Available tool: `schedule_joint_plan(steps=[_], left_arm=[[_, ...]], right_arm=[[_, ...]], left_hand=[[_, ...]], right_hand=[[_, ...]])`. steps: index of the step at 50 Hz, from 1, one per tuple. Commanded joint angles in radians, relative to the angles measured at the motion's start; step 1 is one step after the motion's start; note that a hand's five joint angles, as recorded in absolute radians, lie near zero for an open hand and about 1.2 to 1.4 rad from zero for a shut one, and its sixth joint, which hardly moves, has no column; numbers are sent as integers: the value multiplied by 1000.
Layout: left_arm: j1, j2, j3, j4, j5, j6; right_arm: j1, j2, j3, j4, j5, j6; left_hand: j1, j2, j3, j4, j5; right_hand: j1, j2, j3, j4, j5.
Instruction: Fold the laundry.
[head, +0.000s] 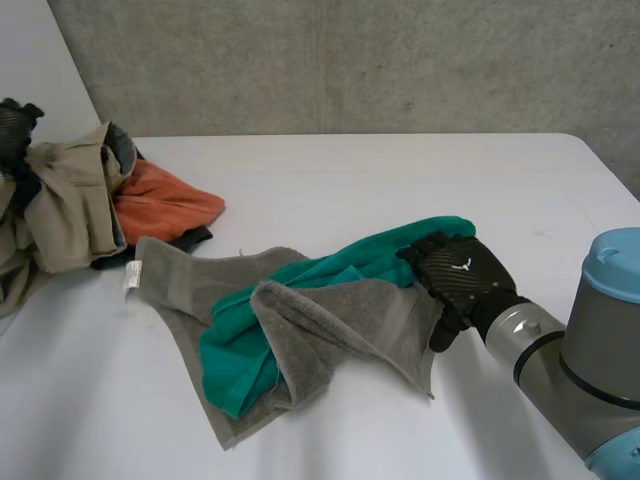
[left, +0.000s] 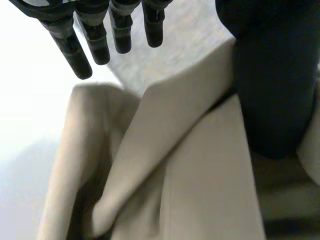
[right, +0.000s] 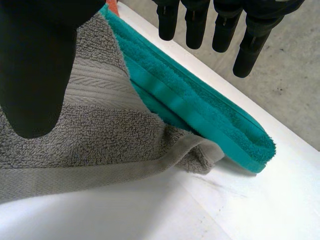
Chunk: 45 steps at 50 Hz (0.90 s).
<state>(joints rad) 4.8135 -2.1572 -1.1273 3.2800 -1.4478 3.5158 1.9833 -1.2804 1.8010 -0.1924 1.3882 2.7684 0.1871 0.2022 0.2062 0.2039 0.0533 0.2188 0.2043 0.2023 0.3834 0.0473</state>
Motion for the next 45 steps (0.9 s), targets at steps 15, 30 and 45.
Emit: schedule_joint_plan(steps=[15, 30, 45], left_arm=[[-262, 456, -697, -28, 240, -146], [-371, 295, -729, -11, 244, -146], [-406, 191, -611, -19, 224, -153]], right_arm=[[9, -30, -20, 126, -21, 28], [37, 1, 0, 74, -28, 46], [54, 35, 8, 28, -24, 39]], left_hand=[[-13, -28, -32, -29, -53], [-13, -28, -32, -29, -53], [1209, 1194, 1190, 1192, 1168]], right_hand=[[-44, -30, -28, -209, -47], [-44, -30, -28, -209, -47], [-44, -30, -28, -209, -47]])
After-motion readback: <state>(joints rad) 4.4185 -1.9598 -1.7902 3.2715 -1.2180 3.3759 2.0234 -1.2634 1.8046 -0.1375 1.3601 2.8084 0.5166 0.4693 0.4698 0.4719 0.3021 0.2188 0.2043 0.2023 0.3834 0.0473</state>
